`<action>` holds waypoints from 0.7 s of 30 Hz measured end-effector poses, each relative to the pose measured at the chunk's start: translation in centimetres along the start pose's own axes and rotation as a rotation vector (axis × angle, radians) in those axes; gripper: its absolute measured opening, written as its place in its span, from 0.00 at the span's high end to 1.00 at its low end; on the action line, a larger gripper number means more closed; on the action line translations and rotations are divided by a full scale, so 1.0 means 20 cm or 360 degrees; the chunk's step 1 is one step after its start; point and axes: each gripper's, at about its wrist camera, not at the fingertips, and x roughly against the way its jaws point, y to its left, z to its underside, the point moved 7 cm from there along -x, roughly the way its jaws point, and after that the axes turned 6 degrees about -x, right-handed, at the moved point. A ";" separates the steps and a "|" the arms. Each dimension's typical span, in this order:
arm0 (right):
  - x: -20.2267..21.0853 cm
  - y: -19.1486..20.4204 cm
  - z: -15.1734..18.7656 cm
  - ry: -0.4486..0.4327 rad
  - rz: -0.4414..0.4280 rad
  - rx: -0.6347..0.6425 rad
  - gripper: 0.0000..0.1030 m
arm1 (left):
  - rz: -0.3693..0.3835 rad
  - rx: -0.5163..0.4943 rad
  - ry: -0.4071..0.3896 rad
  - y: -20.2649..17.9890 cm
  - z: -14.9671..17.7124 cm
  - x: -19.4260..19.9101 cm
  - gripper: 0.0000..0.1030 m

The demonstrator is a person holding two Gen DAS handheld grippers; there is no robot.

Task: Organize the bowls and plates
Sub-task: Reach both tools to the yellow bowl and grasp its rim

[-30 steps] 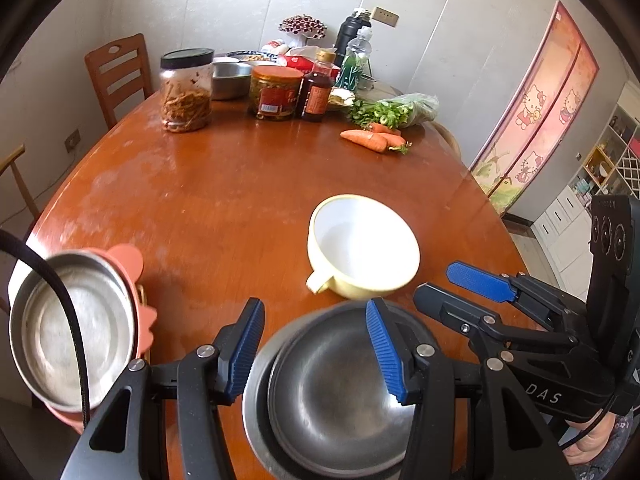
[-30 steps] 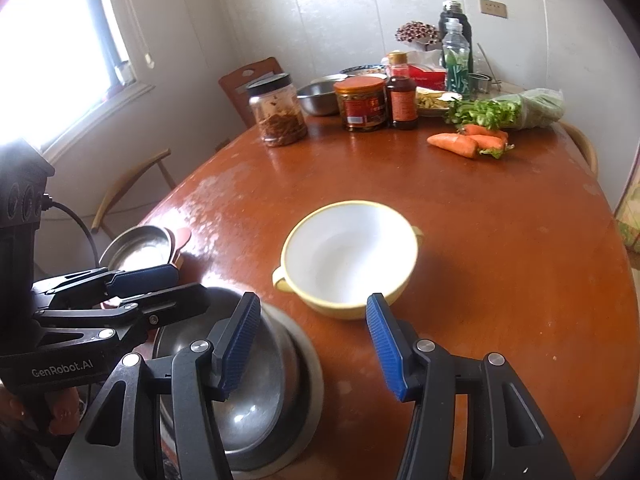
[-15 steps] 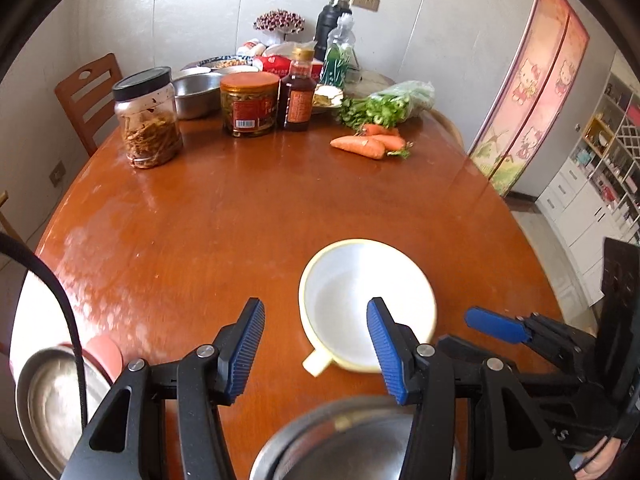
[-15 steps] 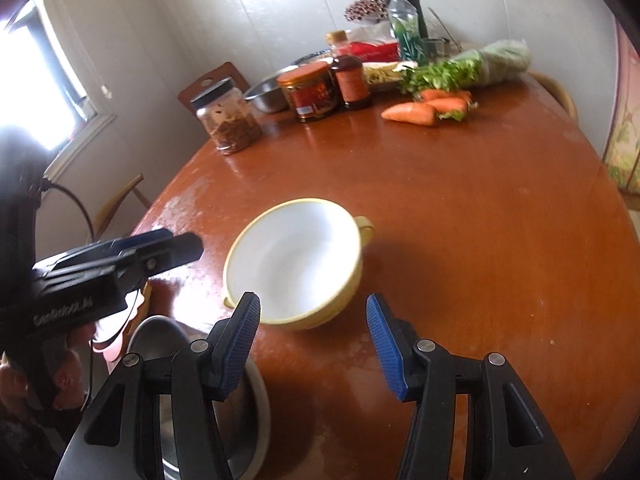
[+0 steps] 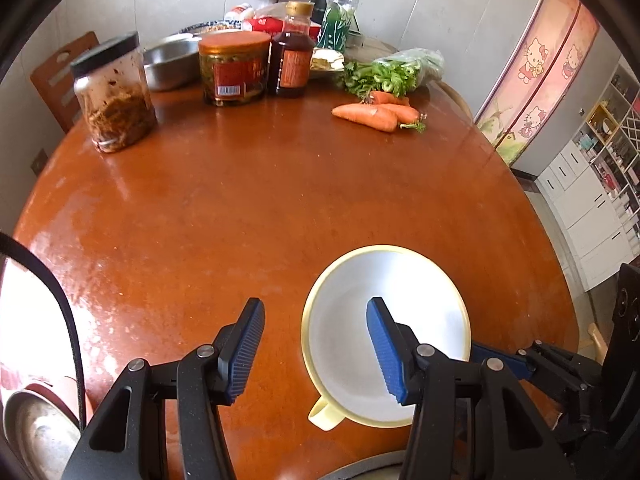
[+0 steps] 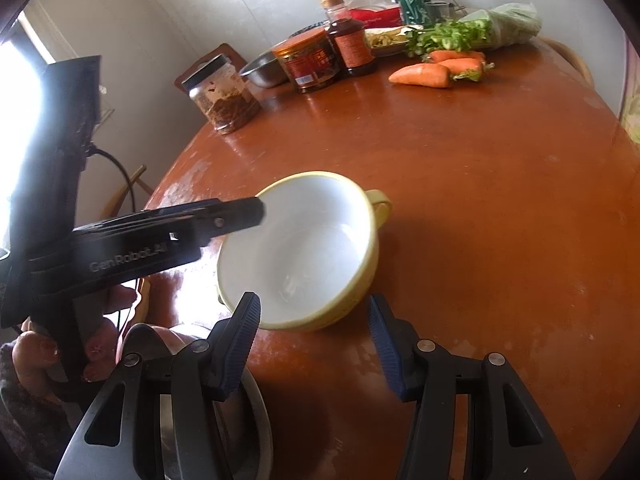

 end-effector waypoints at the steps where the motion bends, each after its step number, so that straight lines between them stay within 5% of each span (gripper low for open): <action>1: -0.01 0.01 0.00 0.0005 -0.0002 0.0004 0.44 | 0.0011 -0.0002 -0.0002 0.00 0.00 0.00 0.49; 21: -0.14 0.09 -0.10 -0.0016 0.0070 0.0099 0.44 | 0.0103 0.0038 0.0077 0.08 0.03 -0.07 0.60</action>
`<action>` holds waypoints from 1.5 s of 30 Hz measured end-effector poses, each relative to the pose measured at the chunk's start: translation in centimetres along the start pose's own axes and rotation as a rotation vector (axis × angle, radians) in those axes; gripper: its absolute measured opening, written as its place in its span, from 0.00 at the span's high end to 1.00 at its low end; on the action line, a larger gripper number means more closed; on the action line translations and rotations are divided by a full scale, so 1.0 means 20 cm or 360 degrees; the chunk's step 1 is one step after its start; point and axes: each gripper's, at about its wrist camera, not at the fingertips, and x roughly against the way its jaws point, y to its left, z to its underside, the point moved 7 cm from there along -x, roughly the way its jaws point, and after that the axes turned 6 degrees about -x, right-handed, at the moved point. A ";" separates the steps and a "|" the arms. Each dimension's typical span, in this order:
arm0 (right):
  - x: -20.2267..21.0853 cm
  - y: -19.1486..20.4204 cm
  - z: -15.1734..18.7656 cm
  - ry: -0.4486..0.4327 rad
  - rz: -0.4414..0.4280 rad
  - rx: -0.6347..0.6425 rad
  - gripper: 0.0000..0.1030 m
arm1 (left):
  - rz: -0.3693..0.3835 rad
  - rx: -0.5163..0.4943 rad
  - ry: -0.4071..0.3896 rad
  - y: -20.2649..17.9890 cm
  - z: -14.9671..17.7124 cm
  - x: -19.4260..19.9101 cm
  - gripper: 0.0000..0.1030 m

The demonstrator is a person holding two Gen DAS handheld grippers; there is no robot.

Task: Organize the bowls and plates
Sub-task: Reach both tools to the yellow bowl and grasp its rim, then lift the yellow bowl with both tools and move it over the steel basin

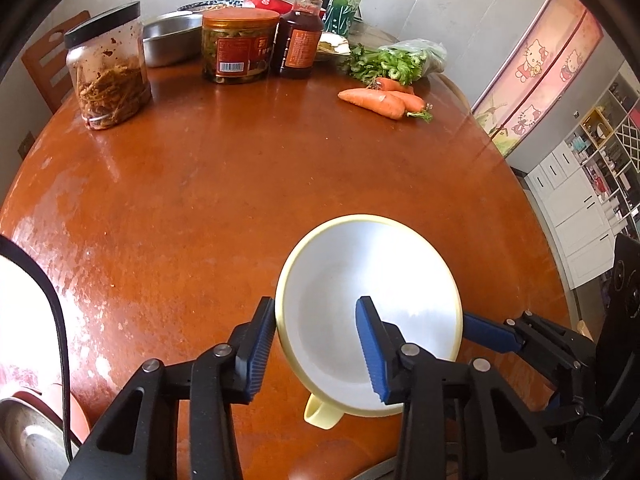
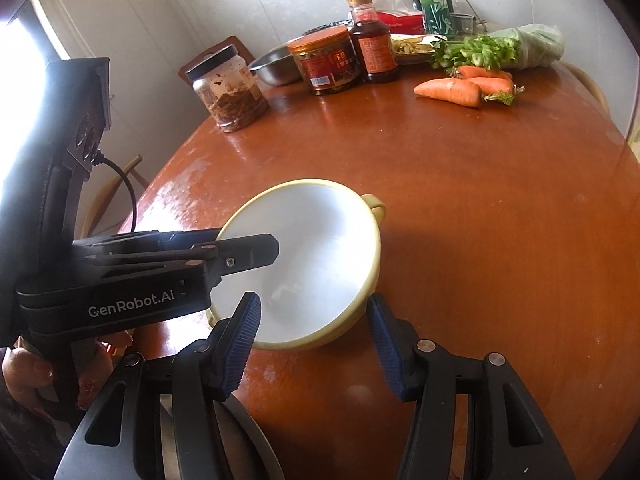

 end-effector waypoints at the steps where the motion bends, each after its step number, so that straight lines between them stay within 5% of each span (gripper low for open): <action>1: 0.00 0.00 0.00 -0.0002 0.0005 0.0000 0.44 | 0.0000 -0.0003 0.0001 0.00 0.00 0.00 0.60; 24: 0.25 0.20 -0.03 -0.0218 -0.0012 0.0170 0.44 | -0.0056 0.0006 -0.0232 -0.04 0.07 0.37 0.60; 45: 0.50 0.32 0.12 -0.0340 -0.0038 0.0279 0.44 | -0.0092 -0.0032 -0.0349 -0.17 0.23 0.61 0.60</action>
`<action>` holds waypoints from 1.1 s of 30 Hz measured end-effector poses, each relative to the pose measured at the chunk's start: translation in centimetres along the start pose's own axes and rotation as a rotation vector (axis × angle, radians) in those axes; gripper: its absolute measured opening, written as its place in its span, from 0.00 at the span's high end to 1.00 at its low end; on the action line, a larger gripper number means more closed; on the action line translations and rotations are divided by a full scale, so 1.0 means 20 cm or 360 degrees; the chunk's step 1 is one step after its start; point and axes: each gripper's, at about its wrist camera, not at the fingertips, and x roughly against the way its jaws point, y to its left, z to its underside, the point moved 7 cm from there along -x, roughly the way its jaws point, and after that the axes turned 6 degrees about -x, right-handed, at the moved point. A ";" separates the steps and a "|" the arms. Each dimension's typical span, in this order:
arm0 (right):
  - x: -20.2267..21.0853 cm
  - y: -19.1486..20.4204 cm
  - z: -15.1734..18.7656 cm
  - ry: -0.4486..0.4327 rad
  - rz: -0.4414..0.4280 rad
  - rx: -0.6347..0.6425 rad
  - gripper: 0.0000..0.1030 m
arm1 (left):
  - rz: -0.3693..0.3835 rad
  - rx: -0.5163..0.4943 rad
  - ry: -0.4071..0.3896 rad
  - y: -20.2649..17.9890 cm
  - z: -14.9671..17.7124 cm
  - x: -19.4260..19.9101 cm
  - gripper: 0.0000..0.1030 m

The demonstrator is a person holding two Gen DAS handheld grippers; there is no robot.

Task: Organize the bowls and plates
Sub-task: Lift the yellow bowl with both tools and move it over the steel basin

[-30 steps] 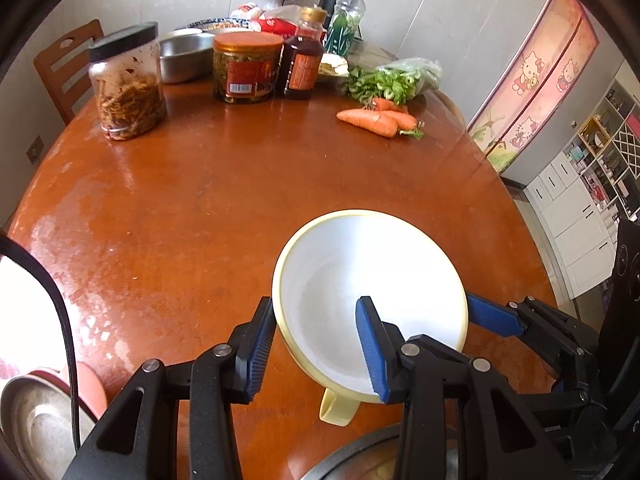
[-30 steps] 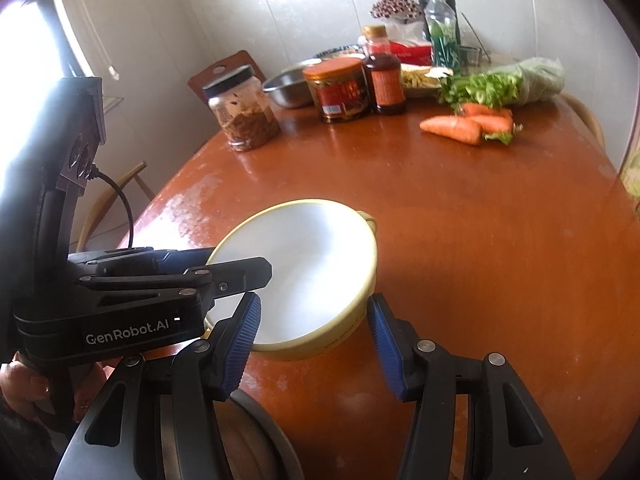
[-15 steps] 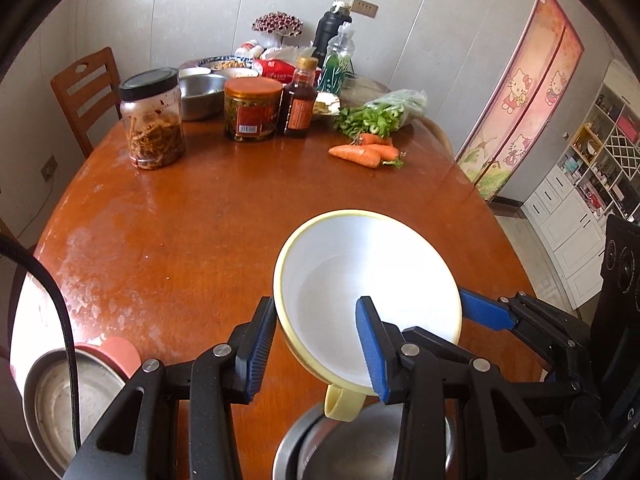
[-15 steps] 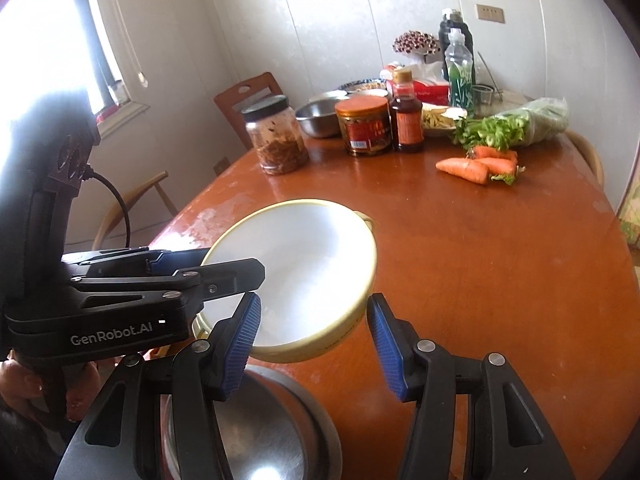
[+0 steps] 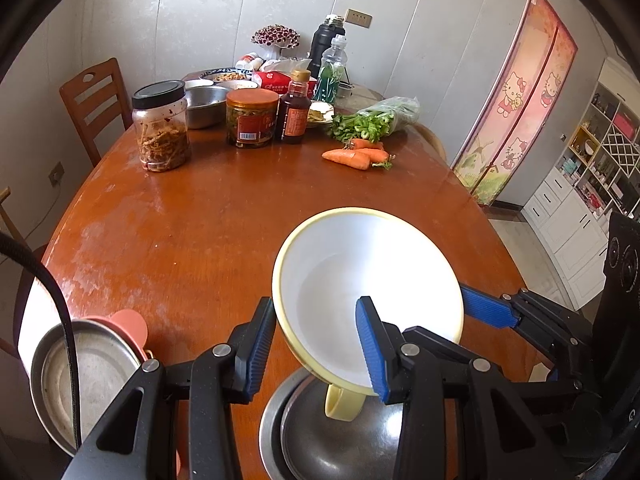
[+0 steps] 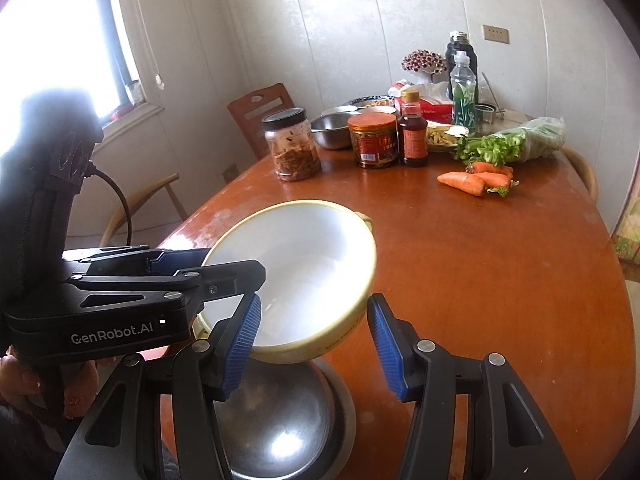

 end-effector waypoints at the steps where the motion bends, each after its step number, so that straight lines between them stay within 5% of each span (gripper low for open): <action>1: 0.01 0.00 0.01 -0.0002 0.0000 0.0003 0.44 | -0.0002 -0.0003 -0.0003 -0.01 0.01 0.01 0.60; 33: 0.18 0.02 0.23 0.0005 0.0009 0.0160 0.44 | -0.0006 -0.0021 0.0012 -0.17 0.28 0.07 0.60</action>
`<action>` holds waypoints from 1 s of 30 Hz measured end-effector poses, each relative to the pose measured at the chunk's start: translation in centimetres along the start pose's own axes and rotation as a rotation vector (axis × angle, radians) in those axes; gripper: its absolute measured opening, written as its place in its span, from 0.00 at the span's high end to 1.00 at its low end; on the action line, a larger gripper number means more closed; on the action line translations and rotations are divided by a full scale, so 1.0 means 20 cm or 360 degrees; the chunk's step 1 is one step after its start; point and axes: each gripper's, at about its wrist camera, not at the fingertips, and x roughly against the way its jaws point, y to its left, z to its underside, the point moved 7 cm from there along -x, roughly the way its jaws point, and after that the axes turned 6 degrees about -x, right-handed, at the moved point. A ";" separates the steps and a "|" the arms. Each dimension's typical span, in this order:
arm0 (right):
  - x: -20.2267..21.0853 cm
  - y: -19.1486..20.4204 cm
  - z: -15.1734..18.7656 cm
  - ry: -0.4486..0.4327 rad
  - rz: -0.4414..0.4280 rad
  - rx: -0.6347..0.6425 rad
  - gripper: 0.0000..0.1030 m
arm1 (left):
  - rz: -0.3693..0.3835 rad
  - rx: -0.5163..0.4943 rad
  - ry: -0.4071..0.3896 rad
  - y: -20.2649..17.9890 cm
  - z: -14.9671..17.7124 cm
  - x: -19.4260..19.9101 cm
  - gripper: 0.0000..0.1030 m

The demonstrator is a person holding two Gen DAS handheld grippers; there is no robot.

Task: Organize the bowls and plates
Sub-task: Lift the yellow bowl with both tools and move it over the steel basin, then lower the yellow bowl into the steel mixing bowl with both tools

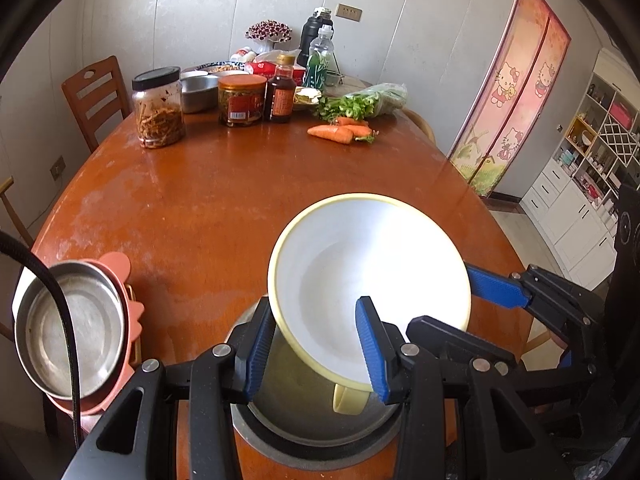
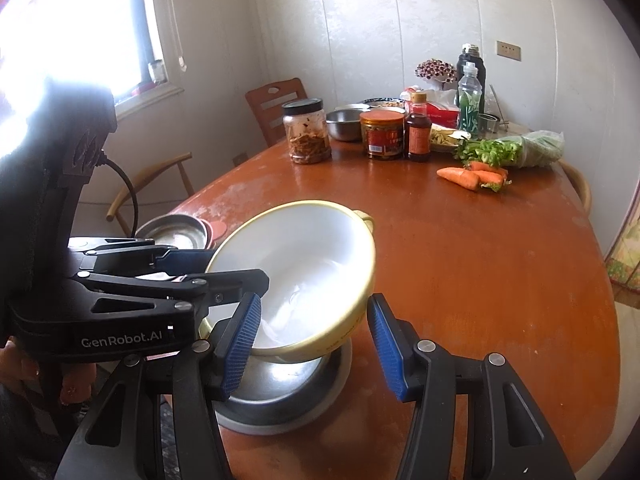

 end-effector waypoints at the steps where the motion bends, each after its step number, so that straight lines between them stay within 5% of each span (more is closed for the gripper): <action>1: 0.00 0.00 0.01 0.0003 0.0000 0.0006 0.44 | -0.0001 0.0001 0.0002 0.00 0.01 0.00 0.60; 30: -0.08 0.09 0.14 0.0074 0.0000 0.0141 0.44 | -0.0021 0.0032 0.0064 0.07 0.15 -0.04 0.61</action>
